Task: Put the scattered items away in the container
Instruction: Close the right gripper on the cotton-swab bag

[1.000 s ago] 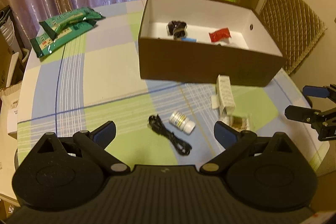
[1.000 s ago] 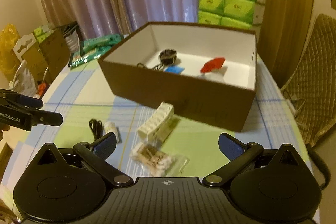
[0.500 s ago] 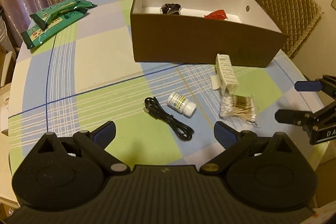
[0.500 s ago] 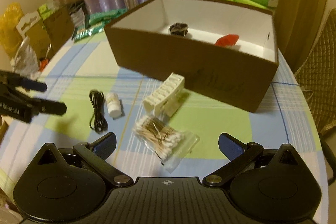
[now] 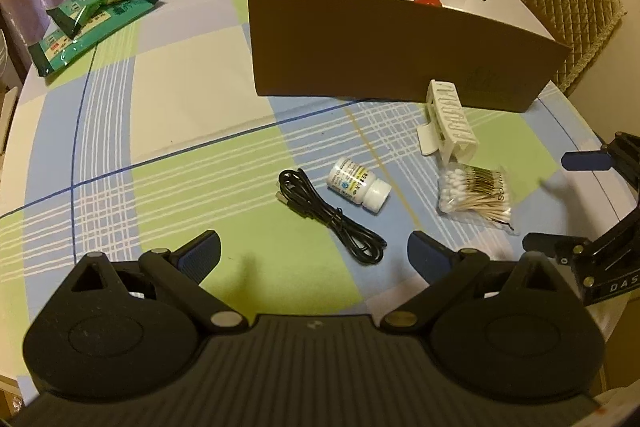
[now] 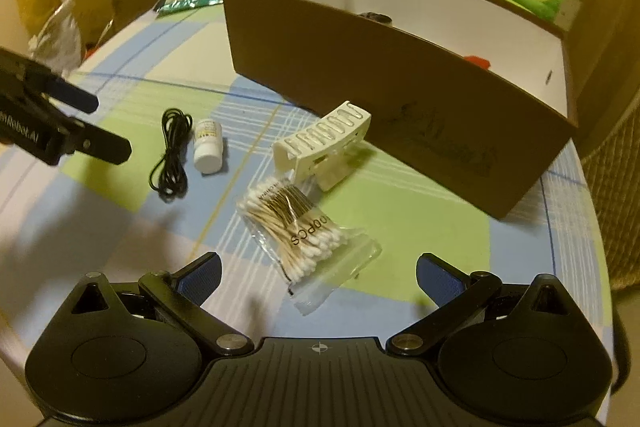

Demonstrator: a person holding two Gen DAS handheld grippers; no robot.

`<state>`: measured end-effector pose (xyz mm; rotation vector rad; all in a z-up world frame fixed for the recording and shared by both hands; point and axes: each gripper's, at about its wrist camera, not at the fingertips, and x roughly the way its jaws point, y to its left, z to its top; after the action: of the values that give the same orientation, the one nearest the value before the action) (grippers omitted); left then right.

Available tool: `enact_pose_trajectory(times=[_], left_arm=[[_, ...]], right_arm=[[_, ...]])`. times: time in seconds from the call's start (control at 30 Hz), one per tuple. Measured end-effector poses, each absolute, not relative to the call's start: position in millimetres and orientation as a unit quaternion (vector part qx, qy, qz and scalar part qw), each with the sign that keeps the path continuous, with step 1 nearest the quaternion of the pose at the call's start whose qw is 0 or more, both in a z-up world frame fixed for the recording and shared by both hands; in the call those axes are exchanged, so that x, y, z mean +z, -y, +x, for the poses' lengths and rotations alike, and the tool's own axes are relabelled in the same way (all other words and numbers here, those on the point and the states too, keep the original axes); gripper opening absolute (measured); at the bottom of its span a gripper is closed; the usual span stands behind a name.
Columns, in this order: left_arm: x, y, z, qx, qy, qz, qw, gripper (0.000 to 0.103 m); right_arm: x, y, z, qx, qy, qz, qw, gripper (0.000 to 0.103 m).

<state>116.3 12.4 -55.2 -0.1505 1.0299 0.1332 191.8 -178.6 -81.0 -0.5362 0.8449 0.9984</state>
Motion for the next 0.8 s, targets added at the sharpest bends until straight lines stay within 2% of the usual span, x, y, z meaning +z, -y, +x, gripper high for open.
enact_pose_trajectory(times=[0.33, 0.5, 0.73, 0.8], left_arm=[[-67, -19, 130, 0.059, -0.5, -0.075, 0.861, 0.098], [-73, -24, 136, 0.059, -0.507, -0.07, 0.857, 0.098], [-76, -30, 137, 0.047, -0.511, -0.055, 0.857, 0.098], [-77, -31, 138, 0.043, -0.512, -0.05, 0.857, 0.098]], right_arm=[[-101, 161, 197, 0.499, -0.357, -0.294, 0.733, 0.099], [-111, 150, 203, 0.522, -0.357, -0.312, 0.709, 0.077], [-117, 140, 203, 0.547, -0.344, -0.333, 0.687, 0.069], [-117, 138, 205, 0.552, -0.353, -0.327, 0.681, 0.059]])
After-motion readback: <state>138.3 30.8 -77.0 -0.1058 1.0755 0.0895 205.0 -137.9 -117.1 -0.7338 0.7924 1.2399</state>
